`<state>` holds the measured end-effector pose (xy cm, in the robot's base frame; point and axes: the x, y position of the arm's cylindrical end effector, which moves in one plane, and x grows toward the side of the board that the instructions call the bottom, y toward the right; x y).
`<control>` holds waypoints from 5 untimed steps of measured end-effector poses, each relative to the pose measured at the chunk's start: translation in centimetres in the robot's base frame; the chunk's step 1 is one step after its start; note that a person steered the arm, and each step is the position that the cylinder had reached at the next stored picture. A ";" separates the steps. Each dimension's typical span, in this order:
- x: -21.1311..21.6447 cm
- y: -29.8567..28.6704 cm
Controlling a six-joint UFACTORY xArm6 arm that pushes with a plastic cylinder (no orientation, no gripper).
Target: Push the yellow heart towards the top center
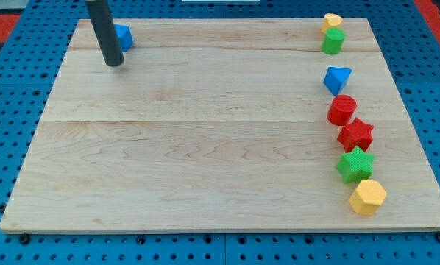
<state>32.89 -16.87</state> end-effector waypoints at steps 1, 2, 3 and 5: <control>-0.8 9.8; -7.6 20.0; -12.7 25.6; -13.6 29.8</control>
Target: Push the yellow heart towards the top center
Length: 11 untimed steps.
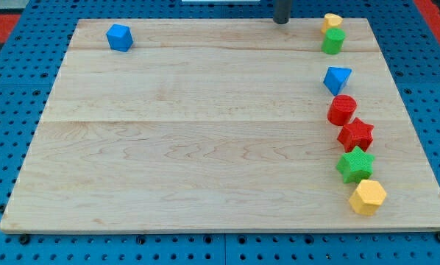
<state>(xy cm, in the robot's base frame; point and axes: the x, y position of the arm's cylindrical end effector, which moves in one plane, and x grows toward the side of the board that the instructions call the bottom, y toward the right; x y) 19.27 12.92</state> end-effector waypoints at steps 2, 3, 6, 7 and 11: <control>-0.2 4.4; -0.1 5.7; -0.2 17.0; 1.7 17.2; 3.3 -8.4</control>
